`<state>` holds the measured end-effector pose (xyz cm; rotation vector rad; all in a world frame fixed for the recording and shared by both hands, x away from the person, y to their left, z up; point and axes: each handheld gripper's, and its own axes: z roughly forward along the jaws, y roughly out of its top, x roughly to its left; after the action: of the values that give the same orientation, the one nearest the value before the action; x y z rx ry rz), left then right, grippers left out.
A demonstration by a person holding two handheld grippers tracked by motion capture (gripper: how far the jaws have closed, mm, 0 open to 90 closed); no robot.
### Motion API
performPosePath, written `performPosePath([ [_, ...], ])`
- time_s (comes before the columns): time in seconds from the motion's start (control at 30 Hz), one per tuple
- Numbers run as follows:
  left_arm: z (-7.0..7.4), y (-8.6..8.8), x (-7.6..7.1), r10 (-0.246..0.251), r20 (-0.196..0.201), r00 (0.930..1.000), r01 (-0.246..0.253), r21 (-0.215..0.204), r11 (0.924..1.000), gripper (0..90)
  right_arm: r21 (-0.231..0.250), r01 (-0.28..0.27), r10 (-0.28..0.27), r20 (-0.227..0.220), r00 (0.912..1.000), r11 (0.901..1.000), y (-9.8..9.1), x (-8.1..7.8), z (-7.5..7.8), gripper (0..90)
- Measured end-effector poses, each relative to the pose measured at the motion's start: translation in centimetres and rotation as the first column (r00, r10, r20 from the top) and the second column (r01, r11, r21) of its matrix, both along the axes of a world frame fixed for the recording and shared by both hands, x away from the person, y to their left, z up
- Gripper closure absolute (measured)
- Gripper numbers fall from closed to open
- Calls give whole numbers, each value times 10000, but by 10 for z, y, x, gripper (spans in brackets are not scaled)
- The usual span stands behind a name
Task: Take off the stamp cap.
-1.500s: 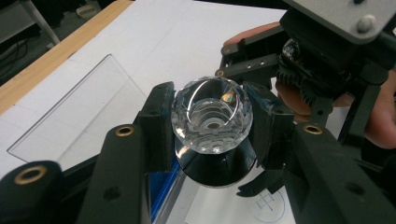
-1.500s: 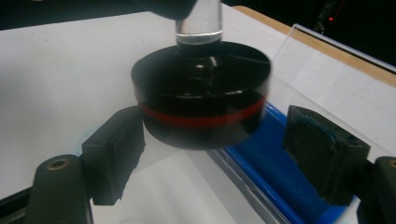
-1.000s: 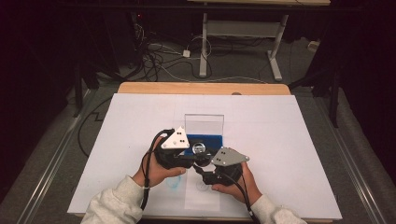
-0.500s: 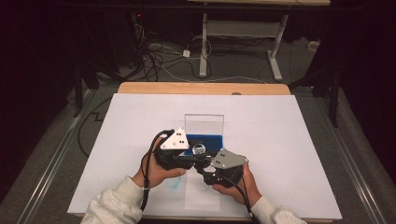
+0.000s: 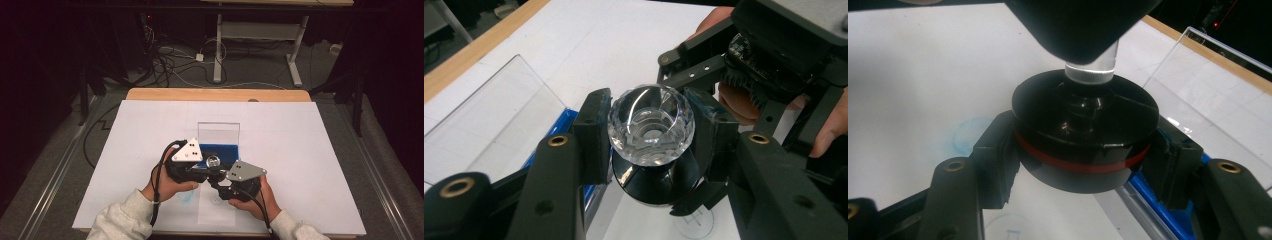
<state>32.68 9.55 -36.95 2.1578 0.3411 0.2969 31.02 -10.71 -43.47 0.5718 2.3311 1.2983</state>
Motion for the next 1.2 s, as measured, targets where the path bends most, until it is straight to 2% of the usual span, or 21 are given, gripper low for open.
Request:
performPosePath([
  [0.13, 1, 2, 0, 7, 25, 10000, -6, -236, 9997, 549, 354, -114, 118, -115, 9999, 9993, -3, 1, 1, 386],
  [0.17, 1, 2, -1, -2, 59, 10000, 4, -266, 9996, 549, 618, -95, 111, -264, 9996, 9980, -4, 0, 0, 386],
  [0.2, 2, 2, -1, 9, 78, 10000, -7, -292, 9996, 549, 618, -95, 111, -264, 9996, 9980, -4, 0, 0, 386],
  [0.27, 2, 2, -2, 37, 136, 9999, -32, -361, 9993, 549, 923, -147, 181, -355, 9992, 9956, -4, 1, 0, 386],
  [0.47, 4, 3, -4, 47, 219, 9997, -36, -508, 9987, 551, 988, -167, 218, -501, 9985, 9950, -6, -1, 4, 388],
  [0.5, 3, 3, -5, 52, 287, 9996, -37, -514, 9987, 551, 1030, -239, 308, -656, 9974, 9944, -7, 0, 4, 388],
  [0.53, 3, 2, -5, 25, 371, 9993, -10, -399, 9992, 551, 1030, -239, 308, -656, 9974, 9944, -7, 0, 4, 388],
  [0.7, 1, -2, -8, 93, 580, 9983, -85, -140, 9999, 552, 905, -229, 317, -971, 9948, 9956, -7, 2, 3, 389],
  [0.77, 0, -3, -8, 207, 578, 9981, -202, -98, 9997, 552, 502, -82, 115, -661, 9977, 9987, -5, 1, 3, 389],
  [0.8, 0, -2, -6, 284, 441, 9986, -277, -164, 9995, 552, 227, 51, -43, -337, 9994, 9997, -5, 0, 4, 389],
  [0.83, 0, 0, -4, 293, 237, 9993, -286, -310, 9991, 552, 227, 51, -43, -337, 9994, 9997, -5, 0, 4, 389],
  [0.9, 0, 3, -2, 261, -29, 9997, -262, -550, 9981, 552, 114, 9, -9, -57, 10000, 9999, -6, -3, 7, 390],
  [1.07, -1, 7, 2, -4, -411, 9992, -17, -522, 9986, 552, -198, -68, 70, 102, 9999, 9998, -5, -5, 7, 390],
  [1.2, -2, 4, 1, -130, -360, 9993, 118, -347, 9993, 551, -575, -151, 166, 254, 9995, 9982, -5, -5, 6, 389],
])
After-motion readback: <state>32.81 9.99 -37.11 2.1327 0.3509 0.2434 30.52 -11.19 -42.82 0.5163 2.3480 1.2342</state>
